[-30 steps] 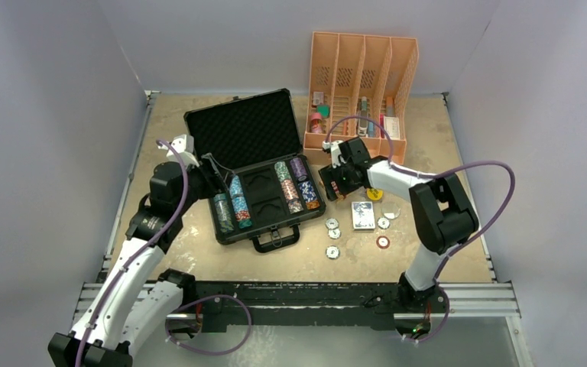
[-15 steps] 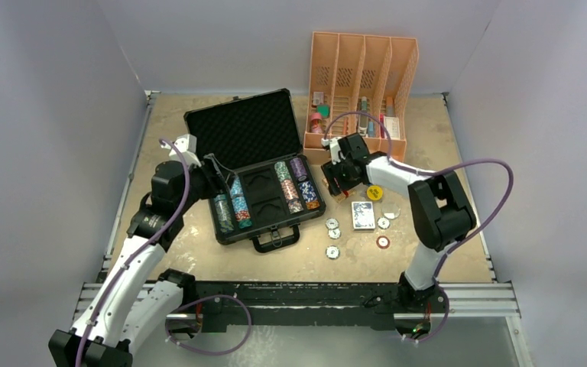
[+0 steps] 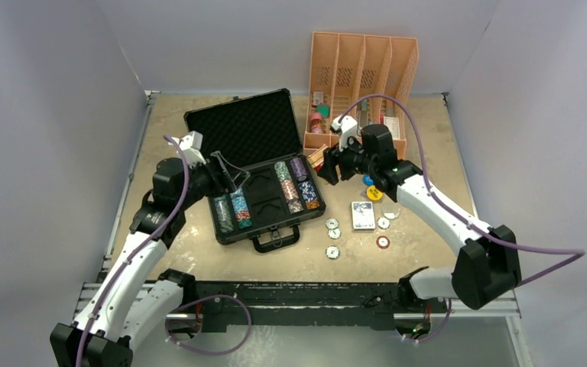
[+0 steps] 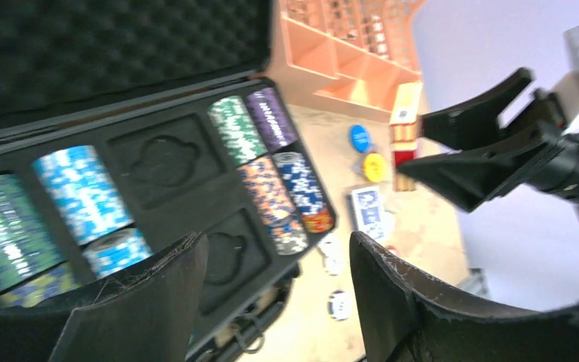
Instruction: Pack up texas hold em set
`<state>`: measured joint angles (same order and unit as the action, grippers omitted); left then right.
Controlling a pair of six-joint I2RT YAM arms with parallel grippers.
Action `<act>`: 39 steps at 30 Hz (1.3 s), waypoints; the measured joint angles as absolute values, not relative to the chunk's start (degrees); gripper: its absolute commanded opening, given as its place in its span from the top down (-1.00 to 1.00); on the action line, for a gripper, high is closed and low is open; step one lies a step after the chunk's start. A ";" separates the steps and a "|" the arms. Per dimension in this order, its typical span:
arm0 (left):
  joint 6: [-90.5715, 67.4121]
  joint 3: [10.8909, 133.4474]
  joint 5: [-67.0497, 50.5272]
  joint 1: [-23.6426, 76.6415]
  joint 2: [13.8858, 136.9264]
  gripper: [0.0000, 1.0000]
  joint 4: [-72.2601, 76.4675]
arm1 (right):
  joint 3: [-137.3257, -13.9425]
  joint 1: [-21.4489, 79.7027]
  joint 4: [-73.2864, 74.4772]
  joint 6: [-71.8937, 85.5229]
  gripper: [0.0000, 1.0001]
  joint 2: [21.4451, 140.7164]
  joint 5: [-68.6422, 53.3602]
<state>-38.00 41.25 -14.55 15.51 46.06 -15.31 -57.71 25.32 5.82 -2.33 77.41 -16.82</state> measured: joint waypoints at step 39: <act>-64.79 27.31 -32.77 24.05 54.39 0.81 8.78 | -59.90 45.01 2.26 -11.16 0.28 83.66 -33.01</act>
